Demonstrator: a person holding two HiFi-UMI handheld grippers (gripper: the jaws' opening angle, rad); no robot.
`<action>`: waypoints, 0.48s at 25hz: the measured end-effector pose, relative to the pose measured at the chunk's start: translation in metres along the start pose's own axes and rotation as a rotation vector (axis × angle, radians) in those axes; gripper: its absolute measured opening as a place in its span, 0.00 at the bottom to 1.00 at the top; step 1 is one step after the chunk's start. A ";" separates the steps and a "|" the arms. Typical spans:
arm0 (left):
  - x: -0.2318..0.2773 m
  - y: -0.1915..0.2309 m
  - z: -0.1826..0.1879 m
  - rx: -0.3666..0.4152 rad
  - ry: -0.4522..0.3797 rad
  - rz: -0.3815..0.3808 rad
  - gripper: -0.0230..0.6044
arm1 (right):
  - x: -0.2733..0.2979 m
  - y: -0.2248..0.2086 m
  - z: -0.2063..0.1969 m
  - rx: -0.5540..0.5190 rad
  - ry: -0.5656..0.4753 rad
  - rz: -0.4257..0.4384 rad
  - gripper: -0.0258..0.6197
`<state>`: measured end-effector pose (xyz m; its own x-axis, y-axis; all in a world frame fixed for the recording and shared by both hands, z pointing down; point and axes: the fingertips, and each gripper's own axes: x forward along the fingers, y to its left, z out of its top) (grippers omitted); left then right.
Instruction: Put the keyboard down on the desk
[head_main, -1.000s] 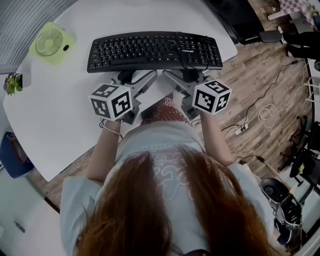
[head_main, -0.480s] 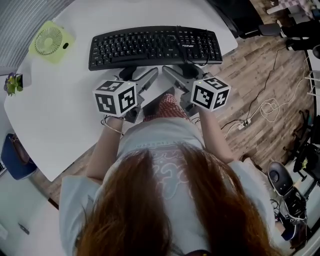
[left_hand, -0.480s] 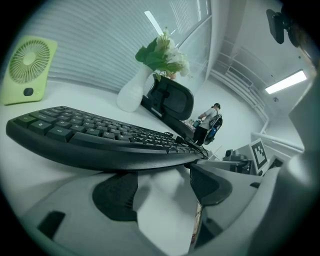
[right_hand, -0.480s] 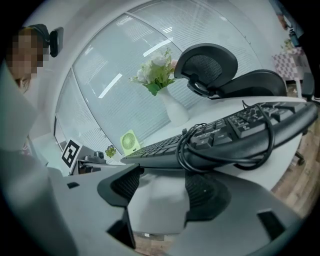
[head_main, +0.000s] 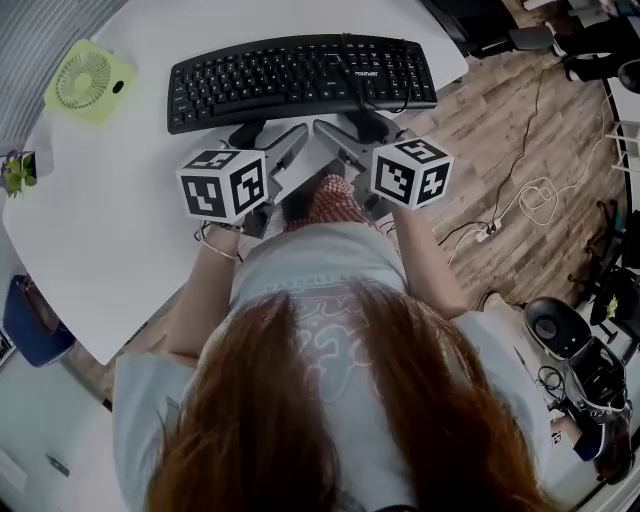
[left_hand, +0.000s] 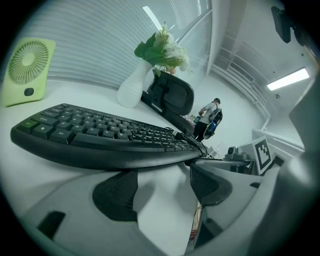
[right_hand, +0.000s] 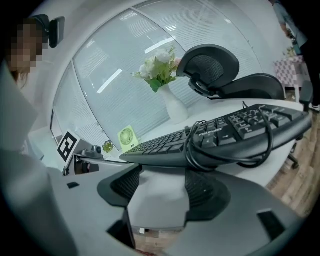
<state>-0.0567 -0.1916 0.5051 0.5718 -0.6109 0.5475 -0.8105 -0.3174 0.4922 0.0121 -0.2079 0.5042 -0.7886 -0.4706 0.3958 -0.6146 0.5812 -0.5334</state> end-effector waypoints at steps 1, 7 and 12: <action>0.000 0.000 -0.001 -0.002 0.004 0.000 0.55 | 0.000 0.000 -0.001 0.001 0.004 -0.004 0.49; -0.002 0.001 -0.004 0.005 0.026 0.016 0.55 | 0.002 0.000 -0.004 0.004 0.009 -0.033 0.49; -0.001 -0.001 -0.008 0.012 0.045 0.023 0.55 | 0.000 0.000 -0.007 0.019 0.010 -0.048 0.49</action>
<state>-0.0553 -0.1849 0.5092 0.5582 -0.5847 0.5887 -0.8247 -0.3129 0.4712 0.0125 -0.2032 0.5098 -0.7587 -0.4903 0.4289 -0.6509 0.5453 -0.5282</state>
